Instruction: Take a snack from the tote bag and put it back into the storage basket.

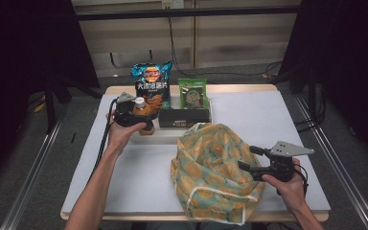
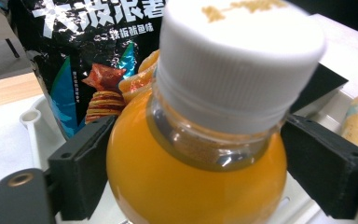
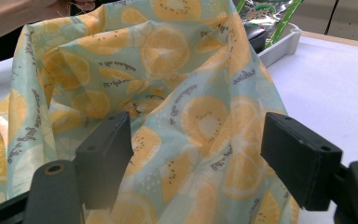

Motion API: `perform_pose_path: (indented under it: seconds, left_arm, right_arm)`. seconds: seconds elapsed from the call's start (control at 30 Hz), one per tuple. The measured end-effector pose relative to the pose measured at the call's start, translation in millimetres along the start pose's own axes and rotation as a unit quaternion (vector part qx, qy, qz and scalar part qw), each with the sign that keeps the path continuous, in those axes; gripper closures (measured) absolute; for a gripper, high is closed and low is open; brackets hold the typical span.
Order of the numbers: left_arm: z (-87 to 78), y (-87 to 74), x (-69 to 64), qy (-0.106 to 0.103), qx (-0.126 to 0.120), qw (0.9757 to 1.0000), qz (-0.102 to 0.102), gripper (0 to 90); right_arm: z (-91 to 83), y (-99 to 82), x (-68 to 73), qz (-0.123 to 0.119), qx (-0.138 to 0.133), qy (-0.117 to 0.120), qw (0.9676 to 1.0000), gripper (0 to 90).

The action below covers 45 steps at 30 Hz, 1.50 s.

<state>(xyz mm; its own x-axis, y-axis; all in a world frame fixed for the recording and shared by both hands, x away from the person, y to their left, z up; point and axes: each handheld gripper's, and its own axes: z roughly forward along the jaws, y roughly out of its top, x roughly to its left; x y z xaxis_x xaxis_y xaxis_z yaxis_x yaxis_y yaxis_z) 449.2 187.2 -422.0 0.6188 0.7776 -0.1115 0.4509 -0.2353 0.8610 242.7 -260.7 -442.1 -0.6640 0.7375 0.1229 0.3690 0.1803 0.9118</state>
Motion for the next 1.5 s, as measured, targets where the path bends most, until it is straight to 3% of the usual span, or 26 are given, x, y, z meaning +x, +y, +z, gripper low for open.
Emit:
perform_pose_path:
  seconds: [0.17, 0.47, 0.57, 0.67, 0.77, 1.0, 1.13, 1.3, 1.5]
  left_arm:
    - [0.5, -2.1, 1.6, 0.016, -0.009, 0.9998, -0.01, 29.3]
    - [-2.8, 0.0, 12.8, -0.007, -0.012, 0.9999, -0.007, 30.1]
    - [-5.6, 4.7, 19.6, -0.034, -0.012, 0.9993, 0.007, 30.1]
    - [-6.7, 7.9, 23.1, -0.046, -0.008, 0.9987, 0.022, 30.1]
    - [-6.7, 6.8, 27.2, -0.062, -0.009, 0.9977, 0.027, 30.1]
    - [-2.6, 5.5, 24.5, -0.08, 0.008, 0.9947, 0.064, 30.1]
    - [1.2, 3.0, 27.0, -0.1, 0.01, 0.9928, 0.064, 30.0]
    - [3.5, 4.0, 32.3, -0.111, 0.008, 0.9913, 0.071, 29.8]
    - [4.7, 3.0, 32.0, -0.106, 0.001, 0.9921, 0.068, 29.5]
  right_arm:
    - [-0.1, -0.9, -0.6, 0.003, 0.003, 0.001, 1.0, 24.8]
    - [0.4, -1.7, -4.5, 0.005, 0.002, -0.001, 1.0, 24.8]
    - [2.0, -2.7, -7.5, 0.009, 0.004, 0.0, 1.0, 24.7]
    - [3.2, -3.2, -9.2, 0.011, 0.004, 0.0, 0.9999, 24.5]
    - [2.6, -3.3, -9.6, 0.01, 0.003, 0.001, 0.9999, 24.4]
    - [3.7, -2.5, -7.4, 0.007, 0.003, 0.002, 1.0, 24.2]
    - [5.4, -2.0, -6.5, 0.004, 0.004, 0.005, 1.0, 24.1]
    - [4.8, -1.6, -5.9, 0.006, 0.006, 0.004, 1.0, 23.8]
    - [2.5, 0.0, -2.4, 0.002, 0.004, -0.001, 1.0, 23.6]
